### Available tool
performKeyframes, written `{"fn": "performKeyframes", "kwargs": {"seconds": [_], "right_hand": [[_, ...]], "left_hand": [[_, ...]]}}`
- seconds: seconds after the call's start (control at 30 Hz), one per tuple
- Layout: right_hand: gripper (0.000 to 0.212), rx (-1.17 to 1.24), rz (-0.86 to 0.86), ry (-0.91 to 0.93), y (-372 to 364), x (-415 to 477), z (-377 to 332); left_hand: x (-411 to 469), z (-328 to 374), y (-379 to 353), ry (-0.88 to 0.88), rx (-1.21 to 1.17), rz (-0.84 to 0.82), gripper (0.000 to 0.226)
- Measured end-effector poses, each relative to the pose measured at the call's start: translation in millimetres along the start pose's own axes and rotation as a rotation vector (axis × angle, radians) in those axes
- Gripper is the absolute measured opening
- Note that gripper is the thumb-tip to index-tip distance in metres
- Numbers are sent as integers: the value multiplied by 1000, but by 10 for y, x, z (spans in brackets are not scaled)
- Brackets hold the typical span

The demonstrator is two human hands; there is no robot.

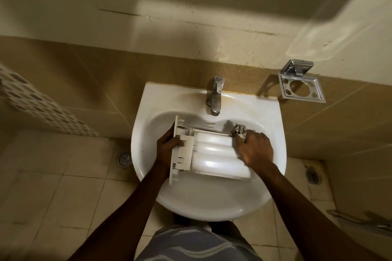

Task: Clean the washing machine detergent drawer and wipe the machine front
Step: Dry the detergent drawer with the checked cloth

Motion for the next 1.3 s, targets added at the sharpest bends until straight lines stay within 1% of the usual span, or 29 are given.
{"fn": "performKeyframes", "kwargs": {"seconds": [0.07, 0.13, 0.17, 0.23, 0.27, 0.3, 0.37, 0.47, 0.5, 0.53, 0.6, 0.67, 0.7, 0.77, 0.8, 0.87, 0.9, 0.93, 0.97, 1.03, 1.1, 1.17, 1.23, 1.3], "right_hand": [[46, -13, 39, -46, -60, -12, -32], [50, -40, 59, 25, -270, -48, -263], [52, 2, 43, 85, -397, -92, -423], [58, 97, -66, 191, -618, -216, -709], [64, 93, -122, 228, -690, -298, -803], [68, 79, -137, 260, -720, -360, -842], [70, 30, -120, 331, -699, -476, -748], [72, -51, -145, 449, -606, -652, -380], [73, -70, -131, 459, -548, -681, -235], [72, -77, -102, 441, -476, -678, -107], [69, -29, -45, 320, -357, -521, 74], [65, -20, -67, 174, -378, -301, 66], [65, -61, -91, 144, -441, -222, -13], [65, -111, -128, 163, -585, -164, -267], [65, -102, -150, 195, -653, -196, -403], [64, -79, -186, 283, -787, -360, -606], [64, -67, -184, 321, -825, -467, -637], [65, -56, -172, 360, -835, -563, -627], [66, -50, -167, 401, -820, -640, -572], [66, -48, -167, 467, -756, -722, -347], [66, -72, -119, 463, -607, -694, -60], [64, -68, -57, 326, -478, -556, 126], [64, -69, -3, 176, -495, -427, 70], [66, -72, 6, 132, -646, -395, -186]], "left_hand": [[-6, -5, 7, 7, -1, 10, 60], [-8, -18, 2, 20, -1, 19, 61], [-8, -11, -5, 28, -3, 22, 60], [0, 3, -31, 49, 1, 12, 52], [2, 7, -40, 56, 4, 1, 47], [-2, 19, -49, 62, 4, -7, 42], [-16, 24, -55, 70, 2, -4, 41], [2, -4, -26, 98, 1, 15, 43], [17, -27, -16, 122, -3, 25, 45], [28, -45, -5, 142, -6, 28, 47], [52, -94, -2, 203, 3, 31, 51], [58, -127, -8, 258, -6, 49, 49], [63, -148, -5, 281, -11, 66, 51], [73, -161, -14, 306, -7, 87, 54], [78, -155, -23, 312, -1, 87, 49], [72, -133, -27, 326, 19, 92, 27], [85, -151, -23, 338, 22, 94, 22], [99, -167, -17, 353, 17, 98, 22], [117, -186, -8, 368, 9, 95, 27], [156, -236, 30, 397, 9, 84, 50], [196, -278, 37, 423, 16, 56, 66], [229, -314, 48, 427, 22, 56, 71], [247, -341, 54, 428, 31, 61, 72], [238, -331, 45, 422, 27, 62, 70]]}}
Point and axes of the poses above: each hand's wrist, its own x-axis towards the middle knuckle, its own y-axis out of the back of the hand, z = x × y, the point moved 6 cm from there along x, towards the middle knuckle, and after that the axes turned 11 degrees about x, right-handed, at the moved point
